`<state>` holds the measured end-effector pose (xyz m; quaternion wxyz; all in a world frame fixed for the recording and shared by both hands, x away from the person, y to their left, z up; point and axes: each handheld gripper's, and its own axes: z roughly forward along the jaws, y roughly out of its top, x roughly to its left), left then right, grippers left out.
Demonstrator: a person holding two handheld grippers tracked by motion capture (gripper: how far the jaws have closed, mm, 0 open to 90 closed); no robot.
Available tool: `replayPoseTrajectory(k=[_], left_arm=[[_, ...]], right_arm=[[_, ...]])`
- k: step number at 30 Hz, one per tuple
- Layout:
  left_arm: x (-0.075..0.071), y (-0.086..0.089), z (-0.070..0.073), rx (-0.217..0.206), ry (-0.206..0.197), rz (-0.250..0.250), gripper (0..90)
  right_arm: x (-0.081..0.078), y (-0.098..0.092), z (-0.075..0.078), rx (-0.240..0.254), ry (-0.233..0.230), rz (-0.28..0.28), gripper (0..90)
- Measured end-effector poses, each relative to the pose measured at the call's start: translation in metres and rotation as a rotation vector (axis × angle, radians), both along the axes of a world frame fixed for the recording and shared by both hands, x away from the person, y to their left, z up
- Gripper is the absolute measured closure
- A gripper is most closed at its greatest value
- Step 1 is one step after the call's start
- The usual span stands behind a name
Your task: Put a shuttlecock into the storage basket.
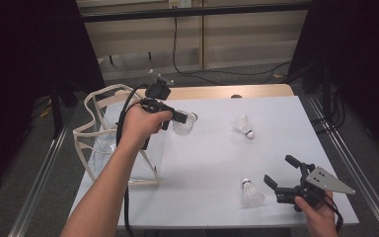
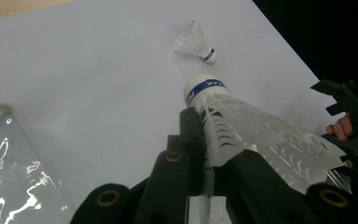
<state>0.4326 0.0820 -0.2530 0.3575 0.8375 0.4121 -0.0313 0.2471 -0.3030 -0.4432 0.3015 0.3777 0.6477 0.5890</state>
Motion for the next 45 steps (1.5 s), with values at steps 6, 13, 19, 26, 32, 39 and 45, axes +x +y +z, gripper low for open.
replayPoseTrajectory(k=[6, 13, 19, 26, 32, 39, 45], left_arm=[[0.001, 0.002, 0.003, 0.0, 0.001, 0.006, 88.8], [0.002, 0.004, 0.006, 0.0, 0.003, 0.009, 88.8], [0.004, 0.006, 0.01, 0.002, 0.0, 0.016, 88.9], [0.004, 0.009, 0.012, 0.001, 0.009, 0.026, 88.8], [0.005, 0.011, 0.014, -0.002, 0.011, 0.028, 88.8], [0.006, 0.009, 0.016, 0.002, 0.016, 0.023, 88.8], [0.007, 0.009, 0.018, 0.0, 0.018, 0.028, 88.8]], right_arm=[[0.0, 0.0, 0.0, 0.001, 0.0, 0.002, 0.6], [0.0, 0.0, 0.0, 0.002, -0.001, 0.0, 0.6], [0.0, 0.0, 0.0, 0.001, -0.002, 0.004, 0.6], [0.0, 0.0, 0.0, 0.002, -0.002, 0.002, 0.7], [0.0, 0.0, 0.0, 0.003, -0.002, 0.001, 0.6], [0.0, 0.0, 0.0, 0.002, -0.003, 0.001, 0.7], [0.0, 0.0, 0.0, 0.004, -0.001, 0.001, 0.7]])
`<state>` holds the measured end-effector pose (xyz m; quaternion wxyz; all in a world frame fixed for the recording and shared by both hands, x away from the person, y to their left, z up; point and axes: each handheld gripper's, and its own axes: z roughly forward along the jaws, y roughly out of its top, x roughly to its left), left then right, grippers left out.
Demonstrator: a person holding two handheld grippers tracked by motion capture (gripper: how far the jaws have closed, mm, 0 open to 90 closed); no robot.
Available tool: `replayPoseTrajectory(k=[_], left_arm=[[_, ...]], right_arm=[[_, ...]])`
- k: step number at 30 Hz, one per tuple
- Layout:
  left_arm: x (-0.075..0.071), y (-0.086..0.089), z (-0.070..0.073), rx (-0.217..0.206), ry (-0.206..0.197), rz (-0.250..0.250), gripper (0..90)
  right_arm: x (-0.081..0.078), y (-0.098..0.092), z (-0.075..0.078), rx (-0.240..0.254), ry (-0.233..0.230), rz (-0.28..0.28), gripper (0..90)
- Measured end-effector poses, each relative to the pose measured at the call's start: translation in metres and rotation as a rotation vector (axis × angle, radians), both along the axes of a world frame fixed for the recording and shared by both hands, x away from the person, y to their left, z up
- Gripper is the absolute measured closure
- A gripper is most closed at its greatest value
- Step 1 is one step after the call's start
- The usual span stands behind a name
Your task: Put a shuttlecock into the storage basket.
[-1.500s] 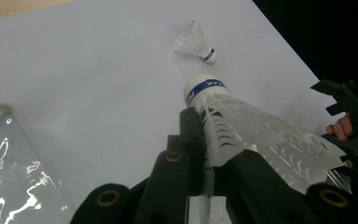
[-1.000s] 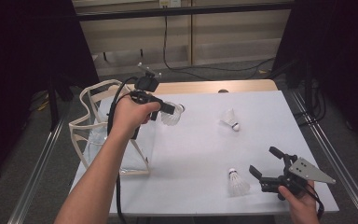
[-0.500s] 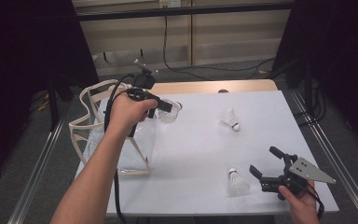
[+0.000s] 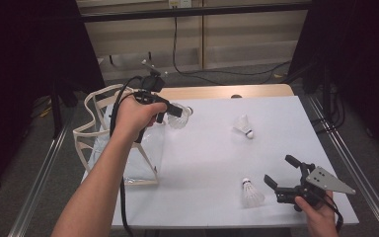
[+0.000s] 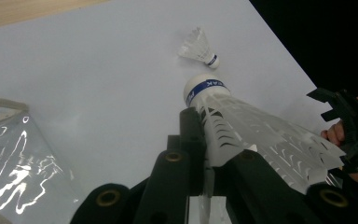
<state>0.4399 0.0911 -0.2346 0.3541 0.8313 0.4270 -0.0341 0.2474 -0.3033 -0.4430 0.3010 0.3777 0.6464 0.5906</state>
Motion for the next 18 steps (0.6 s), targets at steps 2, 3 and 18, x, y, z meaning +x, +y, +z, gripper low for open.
replayPoseTrajectory(k=[2, 3, 18], left_arm=[[0.0, 0.001, 0.001, 0.002, -0.001, 0.003, 88.8], [0.001, 0.001, 0.001, -0.005, -0.001, 0.013, 88.8], [0.006, 0.012, 0.008, -0.011, 0.002, 0.048, 88.8]], right_arm=[[0.0, 0.0, 0.0, -0.002, -0.002, 0.001, 0.7], [0.0, 0.0, 0.0, -0.001, -0.002, 0.001, 0.7], [0.0, 0.0, 0.0, 0.003, -0.002, -0.001, 0.7]])
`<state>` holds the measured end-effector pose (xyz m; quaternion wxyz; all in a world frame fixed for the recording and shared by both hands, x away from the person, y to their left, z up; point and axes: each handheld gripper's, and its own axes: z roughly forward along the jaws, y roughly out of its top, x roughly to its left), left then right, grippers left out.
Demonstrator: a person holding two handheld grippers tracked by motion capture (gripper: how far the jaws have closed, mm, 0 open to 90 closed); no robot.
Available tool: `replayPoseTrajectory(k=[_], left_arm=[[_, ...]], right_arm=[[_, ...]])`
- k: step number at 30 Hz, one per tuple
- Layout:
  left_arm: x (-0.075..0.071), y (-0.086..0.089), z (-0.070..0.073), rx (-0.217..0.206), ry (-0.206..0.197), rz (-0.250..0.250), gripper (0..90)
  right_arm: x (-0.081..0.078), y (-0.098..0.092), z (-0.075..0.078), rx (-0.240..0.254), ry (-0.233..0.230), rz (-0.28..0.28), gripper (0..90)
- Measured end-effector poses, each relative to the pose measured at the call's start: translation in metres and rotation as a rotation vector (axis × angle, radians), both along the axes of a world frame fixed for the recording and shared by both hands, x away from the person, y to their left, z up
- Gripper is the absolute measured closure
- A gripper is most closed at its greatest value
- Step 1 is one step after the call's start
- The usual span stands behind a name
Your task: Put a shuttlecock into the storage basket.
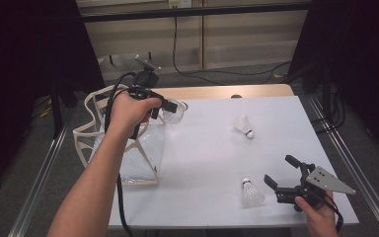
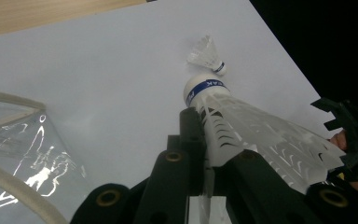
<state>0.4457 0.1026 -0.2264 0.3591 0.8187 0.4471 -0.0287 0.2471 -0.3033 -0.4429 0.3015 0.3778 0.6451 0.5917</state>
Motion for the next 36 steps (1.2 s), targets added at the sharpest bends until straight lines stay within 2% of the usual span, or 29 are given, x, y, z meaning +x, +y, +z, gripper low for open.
replayPoseTrajectory(k=[15, 19, 23, 29, 36], left_arm=[[0.005, 0.009, 0.01, 0.003, -0.012, 0.028, 88.8], [0.006, 0.013, 0.013, -0.013, -0.016, 0.038, 88.8], [0.007, 0.017, 0.015, -0.011, -0.02, 0.046, 88.8], [0.009, 0.02, 0.015, 0.002, -0.021, 0.054, 88.8], [0.013, 0.026, 0.015, -0.005, -0.019, 0.069, 88.7]], right_arm=[[0.0, 0.0, 0.0, -0.003, 0.0, 0.002, 0.7], [0.0, 0.0, 0.0, -0.002, 0.0, 0.002, 0.7], [0.0, 0.0, 0.0, -0.001, 0.001, 0.001, 0.7], [0.0, 0.0, 0.0, -0.003, -0.002, 0.002, 0.7], [-0.001, 0.0, 0.0, 0.002, 0.0, 0.003, 0.7]])
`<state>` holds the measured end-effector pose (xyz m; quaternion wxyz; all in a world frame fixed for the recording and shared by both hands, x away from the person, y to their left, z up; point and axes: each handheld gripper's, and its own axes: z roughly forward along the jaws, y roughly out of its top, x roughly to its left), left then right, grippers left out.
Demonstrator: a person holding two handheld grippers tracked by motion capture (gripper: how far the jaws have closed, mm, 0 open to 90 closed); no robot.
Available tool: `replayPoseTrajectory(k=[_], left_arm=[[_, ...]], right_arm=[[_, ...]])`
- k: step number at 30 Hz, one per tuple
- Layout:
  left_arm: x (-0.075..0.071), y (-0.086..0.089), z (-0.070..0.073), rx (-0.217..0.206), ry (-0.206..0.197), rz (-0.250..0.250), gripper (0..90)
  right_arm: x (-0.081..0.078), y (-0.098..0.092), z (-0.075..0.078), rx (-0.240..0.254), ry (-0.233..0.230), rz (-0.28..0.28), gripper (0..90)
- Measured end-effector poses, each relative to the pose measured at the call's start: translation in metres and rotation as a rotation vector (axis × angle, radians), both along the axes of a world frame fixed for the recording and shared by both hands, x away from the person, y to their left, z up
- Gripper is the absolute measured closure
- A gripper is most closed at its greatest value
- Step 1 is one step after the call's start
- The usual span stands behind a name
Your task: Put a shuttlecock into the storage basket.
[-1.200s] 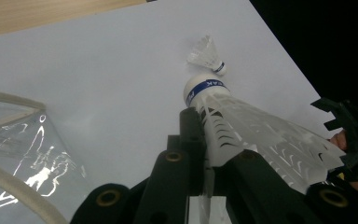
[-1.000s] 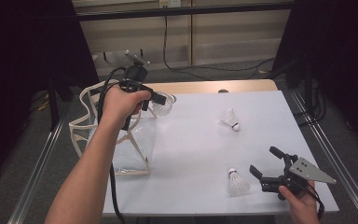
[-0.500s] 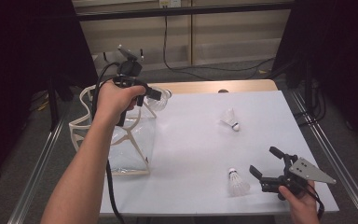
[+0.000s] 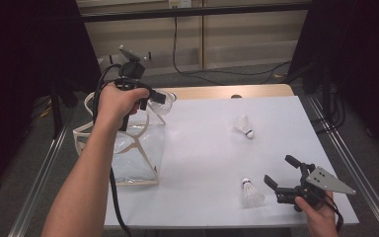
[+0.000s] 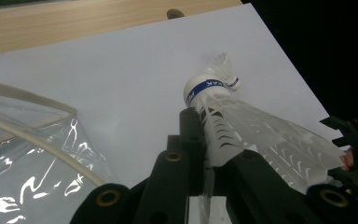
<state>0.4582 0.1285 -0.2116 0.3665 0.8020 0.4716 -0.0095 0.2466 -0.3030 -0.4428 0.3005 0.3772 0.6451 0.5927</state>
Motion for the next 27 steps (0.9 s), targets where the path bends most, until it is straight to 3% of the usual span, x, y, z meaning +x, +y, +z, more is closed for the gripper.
replayPoseTrajectory(k=[27], left_arm=[[0.003, 0.027, 0.008, 0.013, -0.016, 0.051, 88.8]], right_arm=[[0.0, 0.0, 0.0, -0.001, 0.001, 0.002, 0.7]])
